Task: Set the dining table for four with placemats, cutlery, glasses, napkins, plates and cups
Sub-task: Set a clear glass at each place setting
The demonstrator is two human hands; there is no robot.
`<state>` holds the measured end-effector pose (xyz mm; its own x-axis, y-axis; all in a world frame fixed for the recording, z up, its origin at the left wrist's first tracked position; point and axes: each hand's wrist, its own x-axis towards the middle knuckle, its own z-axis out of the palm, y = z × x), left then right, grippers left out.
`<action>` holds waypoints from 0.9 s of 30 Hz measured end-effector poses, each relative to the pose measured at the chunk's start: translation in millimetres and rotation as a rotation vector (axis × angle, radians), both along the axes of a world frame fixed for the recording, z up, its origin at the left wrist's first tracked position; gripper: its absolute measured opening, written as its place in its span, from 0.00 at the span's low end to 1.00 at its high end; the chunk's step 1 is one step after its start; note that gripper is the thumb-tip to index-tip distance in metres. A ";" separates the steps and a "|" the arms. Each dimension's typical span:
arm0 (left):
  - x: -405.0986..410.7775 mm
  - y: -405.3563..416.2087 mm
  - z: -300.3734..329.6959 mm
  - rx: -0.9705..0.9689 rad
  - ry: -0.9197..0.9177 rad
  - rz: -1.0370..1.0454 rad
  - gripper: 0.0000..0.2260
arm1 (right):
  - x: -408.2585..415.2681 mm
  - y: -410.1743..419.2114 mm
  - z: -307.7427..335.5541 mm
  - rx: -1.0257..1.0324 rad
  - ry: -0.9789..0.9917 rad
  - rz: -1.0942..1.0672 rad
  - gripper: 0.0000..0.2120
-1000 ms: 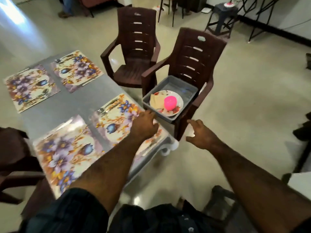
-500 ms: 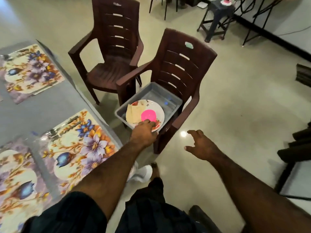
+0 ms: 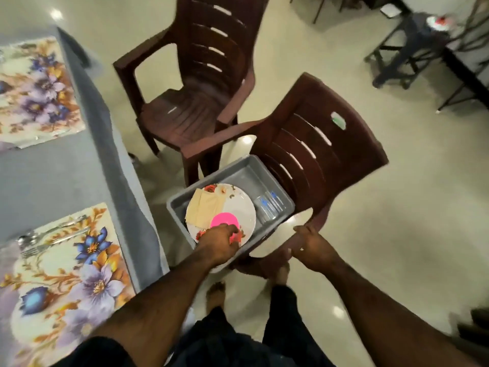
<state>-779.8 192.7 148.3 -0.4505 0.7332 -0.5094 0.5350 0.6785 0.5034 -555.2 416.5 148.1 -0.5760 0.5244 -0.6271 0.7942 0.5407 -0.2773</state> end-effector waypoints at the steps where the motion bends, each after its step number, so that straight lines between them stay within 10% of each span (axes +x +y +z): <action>1: -3.1 8.3 -6.7 -0.019 -0.018 0.050 0.18 | -20.1 19.9 -5.7 -0.006 -0.019 0.043 0.47; 5: -7.1 45.7 -42.8 -0.144 -0.136 0.185 0.20 | -93.7 91.3 -47.0 -0.103 -0.083 0.173 0.31; 12: -1.6 152.4 -130.0 -0.288 -0.283 0.339 0.24 | -173.6 190.2 -190.2 -0.179 -0.325 0.578 0.34; 27: -26.0 247.1 -234.6 -0.343 -0.281 0.622 0.16 | -238.1 215.7 -229.7 -0.016 -0.145 0.842 0.12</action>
